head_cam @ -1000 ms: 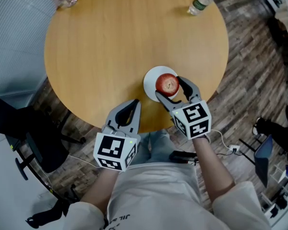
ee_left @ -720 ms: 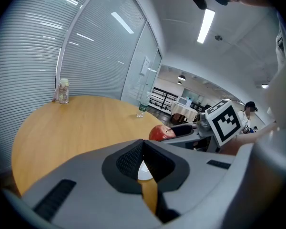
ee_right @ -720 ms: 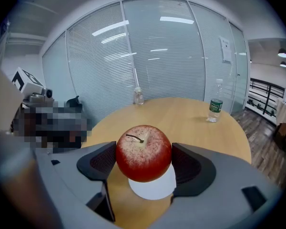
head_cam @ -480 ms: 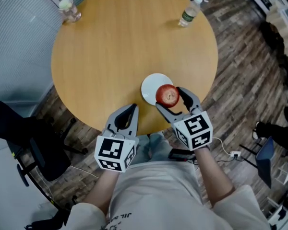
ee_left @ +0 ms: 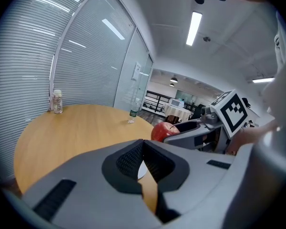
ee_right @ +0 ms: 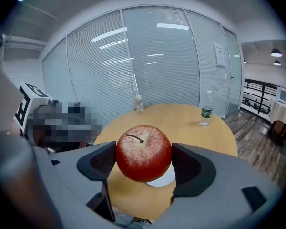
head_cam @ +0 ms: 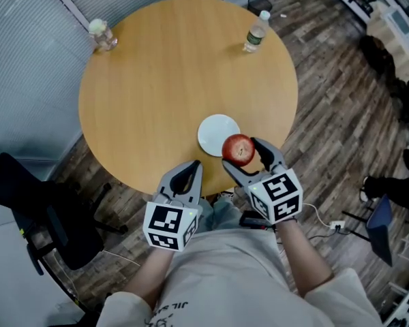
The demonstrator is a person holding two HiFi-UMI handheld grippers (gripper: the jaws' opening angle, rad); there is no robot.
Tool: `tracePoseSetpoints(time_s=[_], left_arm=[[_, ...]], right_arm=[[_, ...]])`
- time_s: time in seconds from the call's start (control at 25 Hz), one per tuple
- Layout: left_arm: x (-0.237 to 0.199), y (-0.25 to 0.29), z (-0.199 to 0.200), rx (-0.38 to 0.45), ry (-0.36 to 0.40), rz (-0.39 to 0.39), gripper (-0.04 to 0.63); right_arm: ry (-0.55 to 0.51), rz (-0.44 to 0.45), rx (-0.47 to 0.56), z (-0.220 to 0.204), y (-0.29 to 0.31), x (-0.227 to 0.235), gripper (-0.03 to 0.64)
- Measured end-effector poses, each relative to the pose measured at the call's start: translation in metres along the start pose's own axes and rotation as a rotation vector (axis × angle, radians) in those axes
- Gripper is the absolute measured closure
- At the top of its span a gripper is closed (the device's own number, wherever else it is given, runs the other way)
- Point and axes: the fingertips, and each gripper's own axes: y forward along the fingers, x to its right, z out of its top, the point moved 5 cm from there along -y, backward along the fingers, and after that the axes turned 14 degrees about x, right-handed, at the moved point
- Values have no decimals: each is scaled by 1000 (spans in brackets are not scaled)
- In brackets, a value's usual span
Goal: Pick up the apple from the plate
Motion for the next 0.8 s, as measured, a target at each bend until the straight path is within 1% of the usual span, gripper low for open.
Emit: tracePoseSetpoints(time_s=[0.44, 0.68, 0.8], left_arm=[[18, -13, 2, 5, 30, -28, 592], [26, -14, 6, 17, 41, -41, 592], [27, -14, 7, 22, 43, -41, 592]], right_arm=[[-2, 1, 63, 14, -27, -12, 236], [0, 23, 86, 20, -32, -16, 236], [-16, 31, 90, 20, -32, -17, 236]])
